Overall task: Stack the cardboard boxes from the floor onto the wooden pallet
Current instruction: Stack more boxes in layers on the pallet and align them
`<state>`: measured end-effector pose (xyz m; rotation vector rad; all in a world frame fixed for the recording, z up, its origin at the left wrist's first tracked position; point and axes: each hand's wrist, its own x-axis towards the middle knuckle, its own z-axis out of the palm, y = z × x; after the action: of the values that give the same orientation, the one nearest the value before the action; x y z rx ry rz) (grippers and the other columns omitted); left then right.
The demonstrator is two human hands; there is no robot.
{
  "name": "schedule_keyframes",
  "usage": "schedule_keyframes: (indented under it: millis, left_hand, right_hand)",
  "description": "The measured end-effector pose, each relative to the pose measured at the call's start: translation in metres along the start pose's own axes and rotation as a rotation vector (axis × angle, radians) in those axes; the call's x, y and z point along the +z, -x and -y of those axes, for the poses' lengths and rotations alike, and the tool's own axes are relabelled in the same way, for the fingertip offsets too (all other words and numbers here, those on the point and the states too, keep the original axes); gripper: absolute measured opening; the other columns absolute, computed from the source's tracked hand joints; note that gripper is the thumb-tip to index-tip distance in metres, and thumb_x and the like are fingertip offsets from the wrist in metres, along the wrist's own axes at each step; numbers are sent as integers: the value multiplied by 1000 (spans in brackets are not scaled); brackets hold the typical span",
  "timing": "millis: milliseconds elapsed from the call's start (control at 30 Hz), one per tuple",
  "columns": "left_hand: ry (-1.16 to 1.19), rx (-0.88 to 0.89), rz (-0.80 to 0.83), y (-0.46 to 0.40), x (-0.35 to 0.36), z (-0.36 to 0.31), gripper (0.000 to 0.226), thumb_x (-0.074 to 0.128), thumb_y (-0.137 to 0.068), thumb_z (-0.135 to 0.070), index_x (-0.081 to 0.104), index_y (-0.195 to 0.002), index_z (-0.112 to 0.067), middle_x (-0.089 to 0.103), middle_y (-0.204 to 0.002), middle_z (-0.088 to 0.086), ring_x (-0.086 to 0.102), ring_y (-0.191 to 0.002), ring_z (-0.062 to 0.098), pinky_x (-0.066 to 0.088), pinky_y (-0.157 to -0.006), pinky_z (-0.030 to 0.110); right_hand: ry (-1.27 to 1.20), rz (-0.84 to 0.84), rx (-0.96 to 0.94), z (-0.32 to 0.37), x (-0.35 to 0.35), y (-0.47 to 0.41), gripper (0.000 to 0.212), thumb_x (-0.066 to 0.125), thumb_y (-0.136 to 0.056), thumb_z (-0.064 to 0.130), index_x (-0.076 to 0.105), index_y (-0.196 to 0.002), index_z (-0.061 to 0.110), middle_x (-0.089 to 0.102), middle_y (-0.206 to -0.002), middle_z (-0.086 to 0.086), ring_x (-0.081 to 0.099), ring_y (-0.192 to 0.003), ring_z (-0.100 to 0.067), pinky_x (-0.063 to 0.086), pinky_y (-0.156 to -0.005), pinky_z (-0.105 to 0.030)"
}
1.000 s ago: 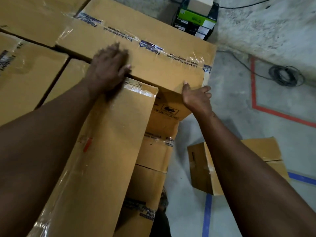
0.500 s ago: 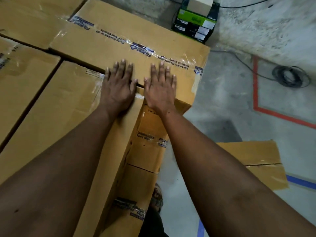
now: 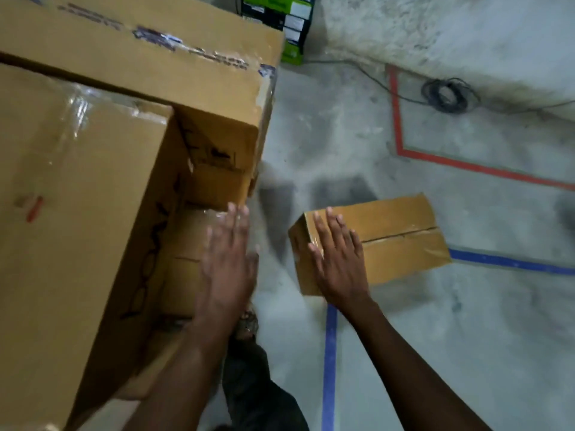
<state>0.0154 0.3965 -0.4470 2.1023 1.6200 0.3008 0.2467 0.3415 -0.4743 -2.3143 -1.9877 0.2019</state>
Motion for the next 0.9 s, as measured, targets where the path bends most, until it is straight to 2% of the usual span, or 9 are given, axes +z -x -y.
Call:
schedule_keyframes:
  millis: [100,200,233,300,367,467,600,700,900]
  left_hand:
    - [138,-47,192,103,44,-50,73,33,-108,-54,-9,-165,-36,-8,-174,-7,-7,-159,10,6,-132,42]
    - [289,-167,286,175,75,-88,73,33,-106,-61,-5,-165,-42,4,-174,-13,2,-159,7,4,-129,36]
    - [375,-253,318,191,81,-98,75,34,-102,-65,-4,-165,-46,10,-174,-12,8,-159,10,8,-129,40]
    - [515,-399,357,214,93,-121,81,36,-94,-73,-1,-163,-52,29,-171,-3,33,-154,21,29,-126,52]
    - [572,-482,376,222,101,-138,78,44,-100,-61,5,-165,-41,43,-162,6,52,-138,17,41,-118,43]
    - [558,-534,370,207,119,-169,77,46,-104,-50,7,-167,-29,31,-170,1,41,-149,18,31,-121,38]
    - [558,-482,310,160,170,-187,80,47,-106,-51,5,-168,-26,23,-173,1,35,-154,26,31,-123,43]
    - [531,-488,264,116,221,-190,83,52,-106,-48,6,-168,-18,24,-173,6,33,-155,30,30,-123,42]
    - [568,-742,104,18,338,-183,97,66,-100,-43,6,-167,-5,15,-173,16,20,-159,33,19,-127,37]
  right_hand:
    - [-16,69,71,-46,-5,72,62,28,-113,49,15,-171,29,9,-178,1,8,-164,-17,20,-129,-49]
    - [-75,108,174,-85,-17,124,64,22,-112,53,12,-171,31,9,-178,2,8,-164,-18,19,-129,-50]
    - [-75,108,195,-98,-22,137,64,21,-112,53,13,-171,30,10,-178,1,10,-164,-20,21,-129,-51]
    - [-76,105,243,-127,-30,159,63,22,-112,52,15,-171,29,14,-178,-2,13,-164,-21,22,-128,-52]
    - [-90,99,278,-152,-34,172,63,23,-112,51,16,-170,29,16,-177,-3,13,-164,-22,22,-128,-51]
    - [-73,94,281,-202,-30,176,63,23,-113,52,15,-170,28,17,-177,-4,14,-164,-24,22,-127,-52]
    - [-46,138,337,-282,2,163,65,22,-110,53,21,-169,25,24,-175,-11,25,-160,-31,28,-122,-56]
    - [-28,154,387,-347,36,148,64,29,-111,49,27,-168,21,32,-170,-16,34,-155,-35,33,-117,-57]
    - [-54,282,529,-471,97,87,70,36,-111,53,20,-169,18,24,-172,-19,30,-156,-41,27,-119,-62]
